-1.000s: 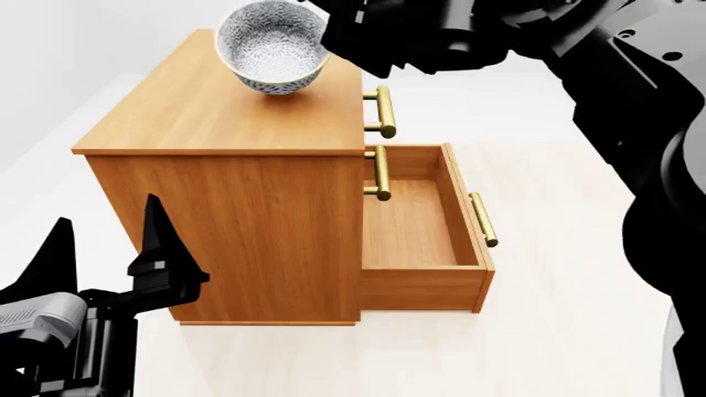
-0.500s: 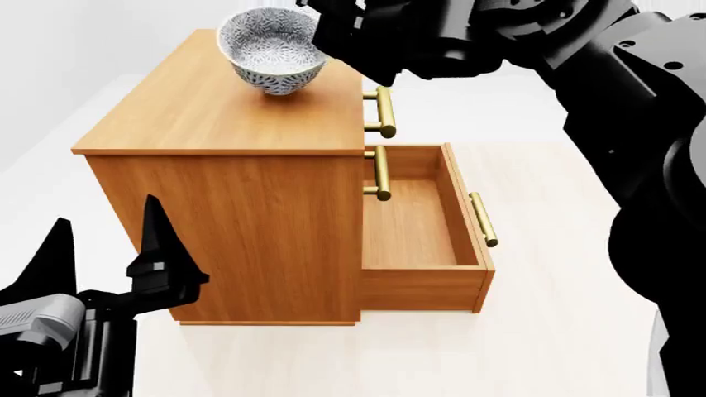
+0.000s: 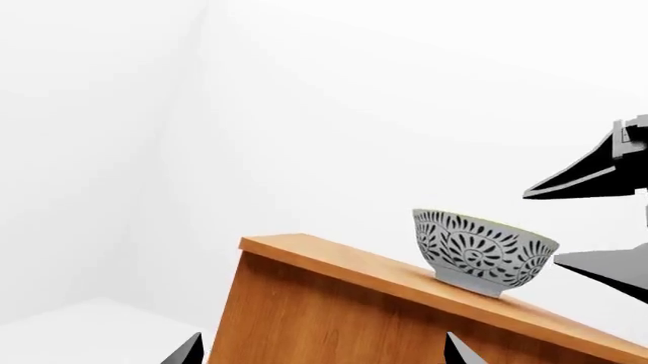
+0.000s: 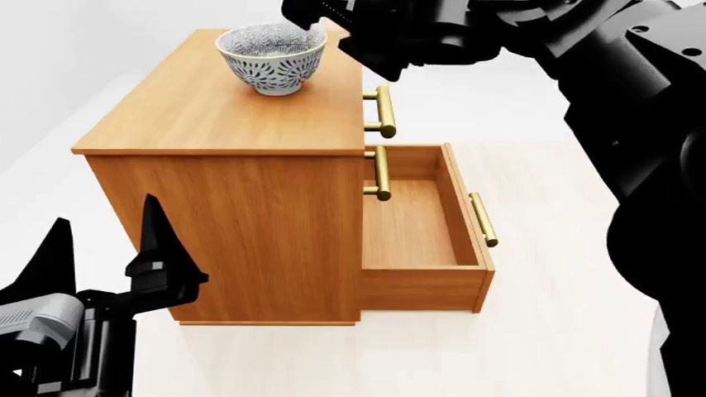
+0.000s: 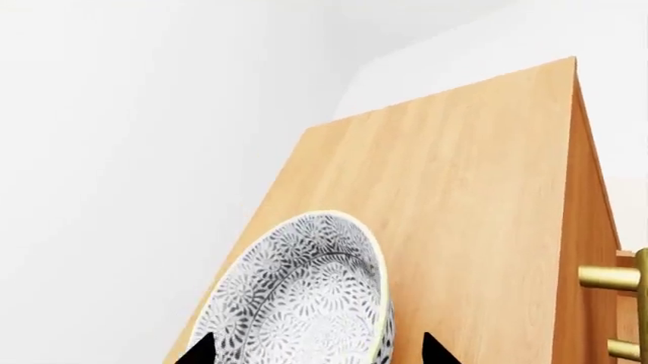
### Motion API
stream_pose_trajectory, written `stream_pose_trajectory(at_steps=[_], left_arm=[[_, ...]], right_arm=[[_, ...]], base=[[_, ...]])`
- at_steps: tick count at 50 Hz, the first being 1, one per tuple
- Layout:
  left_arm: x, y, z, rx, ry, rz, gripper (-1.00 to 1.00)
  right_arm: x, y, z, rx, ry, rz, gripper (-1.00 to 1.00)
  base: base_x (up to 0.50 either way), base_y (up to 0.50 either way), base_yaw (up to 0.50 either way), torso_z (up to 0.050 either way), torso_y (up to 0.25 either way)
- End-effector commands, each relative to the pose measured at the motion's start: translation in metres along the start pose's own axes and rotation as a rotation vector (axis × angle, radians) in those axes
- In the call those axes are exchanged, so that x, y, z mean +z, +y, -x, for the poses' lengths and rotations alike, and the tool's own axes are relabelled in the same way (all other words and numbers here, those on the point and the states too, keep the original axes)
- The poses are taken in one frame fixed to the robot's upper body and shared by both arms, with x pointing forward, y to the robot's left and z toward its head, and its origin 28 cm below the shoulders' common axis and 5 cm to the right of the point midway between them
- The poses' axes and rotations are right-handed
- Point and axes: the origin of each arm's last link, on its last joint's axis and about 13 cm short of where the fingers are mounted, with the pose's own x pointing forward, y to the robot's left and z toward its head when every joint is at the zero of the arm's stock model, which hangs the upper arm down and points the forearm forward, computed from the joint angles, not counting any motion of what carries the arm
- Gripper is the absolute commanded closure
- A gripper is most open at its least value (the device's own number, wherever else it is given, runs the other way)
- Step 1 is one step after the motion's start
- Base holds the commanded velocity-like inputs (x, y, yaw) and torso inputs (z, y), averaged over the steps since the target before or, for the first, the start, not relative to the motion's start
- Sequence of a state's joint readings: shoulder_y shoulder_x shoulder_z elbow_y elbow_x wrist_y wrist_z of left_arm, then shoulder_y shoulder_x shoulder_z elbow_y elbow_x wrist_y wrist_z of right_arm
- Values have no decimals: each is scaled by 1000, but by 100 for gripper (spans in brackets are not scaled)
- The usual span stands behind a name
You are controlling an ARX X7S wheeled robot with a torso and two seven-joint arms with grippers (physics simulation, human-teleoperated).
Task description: Put the bowl on top of the cabinet.
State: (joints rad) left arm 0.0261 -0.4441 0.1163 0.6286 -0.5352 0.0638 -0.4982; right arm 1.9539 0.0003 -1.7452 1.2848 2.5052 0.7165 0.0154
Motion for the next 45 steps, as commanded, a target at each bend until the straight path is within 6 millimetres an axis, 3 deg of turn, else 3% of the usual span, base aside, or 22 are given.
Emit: stream_pose_trajectory(at_steps=[1,12,32,45], left_arm=[[0,1,0,2,-1,2,-100],[0,0,0,1,-2,1,-100],[2,0,1,2,-6,1,-100],[1,0,1,3,-7,-1,-100]], right_arm=[[12,7,9,-3,-40,16,-100],[36,8,39,-67,-127,31,-100],[36,-6,103,-140,-271,-4,-100],[20,-12,138,-185,-340,-19,-100]], base=[[0,0,0,0,0],[0,0,0,0,0],[0,0,0,0,0],[0,0,0,0,0]])
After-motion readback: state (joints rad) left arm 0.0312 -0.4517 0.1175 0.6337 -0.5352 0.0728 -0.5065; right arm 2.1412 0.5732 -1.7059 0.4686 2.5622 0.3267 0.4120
